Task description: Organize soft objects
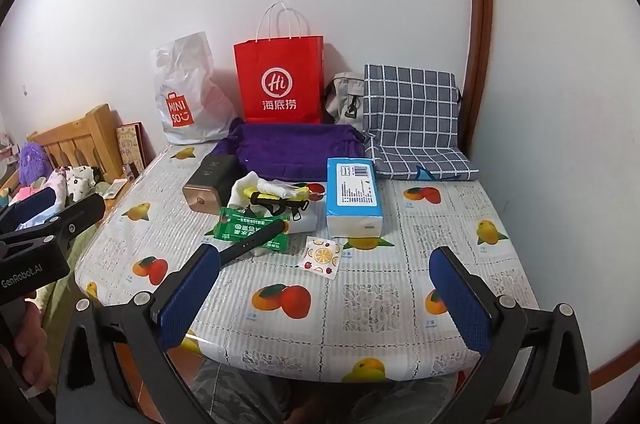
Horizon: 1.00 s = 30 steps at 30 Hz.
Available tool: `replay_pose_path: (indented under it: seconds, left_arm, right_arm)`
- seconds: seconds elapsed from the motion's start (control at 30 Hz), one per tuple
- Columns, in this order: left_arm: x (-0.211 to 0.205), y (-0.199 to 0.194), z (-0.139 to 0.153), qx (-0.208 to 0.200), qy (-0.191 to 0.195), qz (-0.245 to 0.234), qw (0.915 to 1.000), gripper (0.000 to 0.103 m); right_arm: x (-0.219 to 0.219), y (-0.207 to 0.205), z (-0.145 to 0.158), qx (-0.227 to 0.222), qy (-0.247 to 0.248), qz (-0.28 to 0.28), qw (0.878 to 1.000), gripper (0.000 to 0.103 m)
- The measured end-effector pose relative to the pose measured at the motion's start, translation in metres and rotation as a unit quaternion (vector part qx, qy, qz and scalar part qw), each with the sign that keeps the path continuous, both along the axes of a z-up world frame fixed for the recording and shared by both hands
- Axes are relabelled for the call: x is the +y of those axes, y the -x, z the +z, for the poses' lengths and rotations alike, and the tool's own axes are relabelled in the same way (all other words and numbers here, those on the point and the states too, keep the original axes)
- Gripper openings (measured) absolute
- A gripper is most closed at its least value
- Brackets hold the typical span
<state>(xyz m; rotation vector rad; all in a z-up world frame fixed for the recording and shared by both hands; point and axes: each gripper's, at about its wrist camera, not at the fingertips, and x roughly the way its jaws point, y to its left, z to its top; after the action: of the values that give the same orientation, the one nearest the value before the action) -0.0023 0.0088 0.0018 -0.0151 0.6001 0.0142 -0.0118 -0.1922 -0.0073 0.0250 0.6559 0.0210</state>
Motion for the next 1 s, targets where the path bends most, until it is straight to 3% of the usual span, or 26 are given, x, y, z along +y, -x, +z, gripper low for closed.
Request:
replay_pose_path:
  seconds: [1.0]
  left_arm:
    - [0.0056,0.0010,0.0004,-0.002,-0.001,0.002,1.0000,0.103]
  right_arm:
    - [0.0038,0.0041,0.0026,-0.008,-0.006,0.006,1.000,0.103]
